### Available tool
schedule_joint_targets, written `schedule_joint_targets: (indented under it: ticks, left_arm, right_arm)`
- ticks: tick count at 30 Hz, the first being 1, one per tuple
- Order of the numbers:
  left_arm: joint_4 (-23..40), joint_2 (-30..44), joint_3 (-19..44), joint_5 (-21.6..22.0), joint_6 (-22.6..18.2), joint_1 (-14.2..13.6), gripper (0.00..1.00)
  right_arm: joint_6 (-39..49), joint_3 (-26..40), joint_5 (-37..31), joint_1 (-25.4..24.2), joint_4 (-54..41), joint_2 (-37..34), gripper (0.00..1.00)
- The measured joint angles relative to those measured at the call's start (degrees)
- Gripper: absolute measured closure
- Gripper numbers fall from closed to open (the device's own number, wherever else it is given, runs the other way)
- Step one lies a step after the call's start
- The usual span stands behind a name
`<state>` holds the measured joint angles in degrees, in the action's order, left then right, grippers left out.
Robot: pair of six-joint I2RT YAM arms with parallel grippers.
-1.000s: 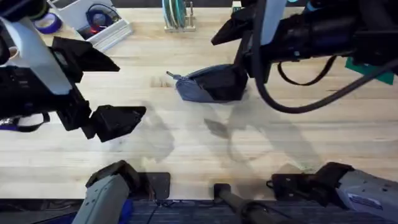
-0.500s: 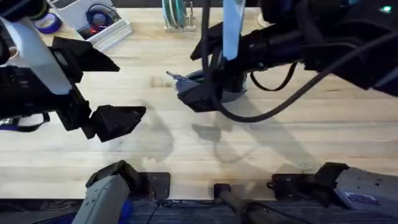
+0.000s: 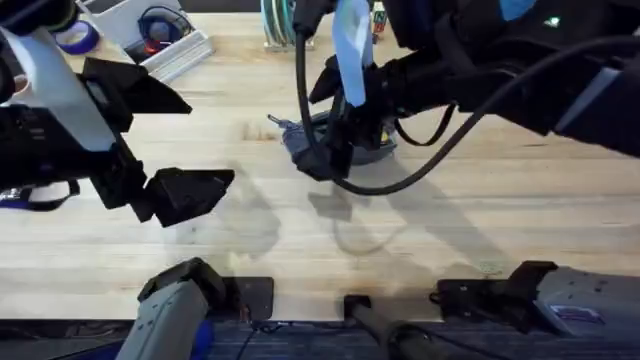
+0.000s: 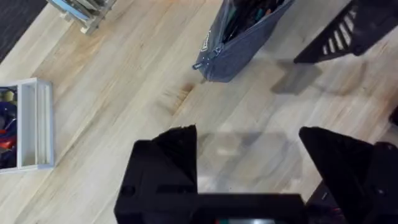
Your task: Unzip the bag, pick up the pens from the table one at a time and place them inside, then zip the bag closed.
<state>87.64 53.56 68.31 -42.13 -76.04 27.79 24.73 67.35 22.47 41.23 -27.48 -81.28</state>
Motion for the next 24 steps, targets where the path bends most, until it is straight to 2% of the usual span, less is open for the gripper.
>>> schedule_joint_targets:
  ticks: [4, 12, 24]
  left_arm:
    - [-0.01, 0.16, 0.0, -0.04, -1.76, 0.0, 0.007]
    - [-0.1, 6.81, -0.78, -2.33, -9.96, 0.0, 0.006]
    - [-0.46, 21.24, -6.3, -7.78, -29.92, 0.11, 0.005]
  right_arm:
    - [0.65, 0.0, -3.69, 0.0, 0.0, 0.0, 0.006]
    - [1.07, 0.0, -5.81, 0.0, -0.01, 0.0, 0.006]
    - [1.07, 0.0, -6.2, 0.02, -0.01, 0.0, 0.005]
